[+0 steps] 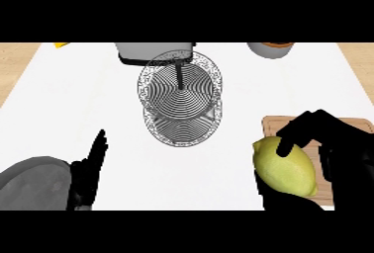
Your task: Pick the lemon from the cutting board and place it in the tiered basket
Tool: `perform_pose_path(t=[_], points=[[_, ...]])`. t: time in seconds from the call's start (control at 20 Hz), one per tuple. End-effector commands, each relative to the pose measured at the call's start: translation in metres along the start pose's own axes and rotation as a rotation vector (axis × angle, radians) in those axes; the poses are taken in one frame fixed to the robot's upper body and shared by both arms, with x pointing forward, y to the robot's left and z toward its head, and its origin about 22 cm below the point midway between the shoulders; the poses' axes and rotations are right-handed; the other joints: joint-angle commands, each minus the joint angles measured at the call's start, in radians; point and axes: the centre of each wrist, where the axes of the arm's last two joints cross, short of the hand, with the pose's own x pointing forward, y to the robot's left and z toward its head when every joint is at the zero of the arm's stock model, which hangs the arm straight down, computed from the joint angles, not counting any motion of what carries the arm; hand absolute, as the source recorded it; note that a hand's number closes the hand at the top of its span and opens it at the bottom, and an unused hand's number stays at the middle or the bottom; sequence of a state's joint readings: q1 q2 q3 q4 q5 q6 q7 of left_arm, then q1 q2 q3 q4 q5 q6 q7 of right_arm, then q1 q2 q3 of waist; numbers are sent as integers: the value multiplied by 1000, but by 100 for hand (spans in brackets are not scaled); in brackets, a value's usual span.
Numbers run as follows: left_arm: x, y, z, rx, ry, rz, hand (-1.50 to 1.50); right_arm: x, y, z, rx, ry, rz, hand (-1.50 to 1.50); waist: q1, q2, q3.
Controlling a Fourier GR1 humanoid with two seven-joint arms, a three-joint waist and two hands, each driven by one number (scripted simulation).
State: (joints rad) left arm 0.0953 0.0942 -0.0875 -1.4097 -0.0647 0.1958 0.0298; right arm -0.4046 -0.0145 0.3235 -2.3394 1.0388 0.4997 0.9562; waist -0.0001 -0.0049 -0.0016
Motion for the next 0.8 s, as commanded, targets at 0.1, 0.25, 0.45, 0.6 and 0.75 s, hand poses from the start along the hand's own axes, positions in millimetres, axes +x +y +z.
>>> perform_pose_path(t=[0.1, 0.25, 0.45, 0.6, 0.75], points=[[6, 8, -7, -23, 1, 17, 0, 39, -30, -23, -20, 33, -25, 150, 6, 2, 0], [-1, 8, 6, 12, 20, 5, 0, 41, -31, -50, -24, 73, -49, 150, 11, 2, 1], [16, -2, -8, -2, 3, 5, 0, 72, -20, -69, -19, 95, -41, 150, 13, 3, 0], [-3, 13, -6, 4, -22, -12, 0, 62, -7, -92, 26, 87, -47, 150, 9, 5, 1], [-1, 14, -1, -6, 0, -5, 0, 80, 1, -125, 45, 44, -36, 150, 17, 7, 1]])
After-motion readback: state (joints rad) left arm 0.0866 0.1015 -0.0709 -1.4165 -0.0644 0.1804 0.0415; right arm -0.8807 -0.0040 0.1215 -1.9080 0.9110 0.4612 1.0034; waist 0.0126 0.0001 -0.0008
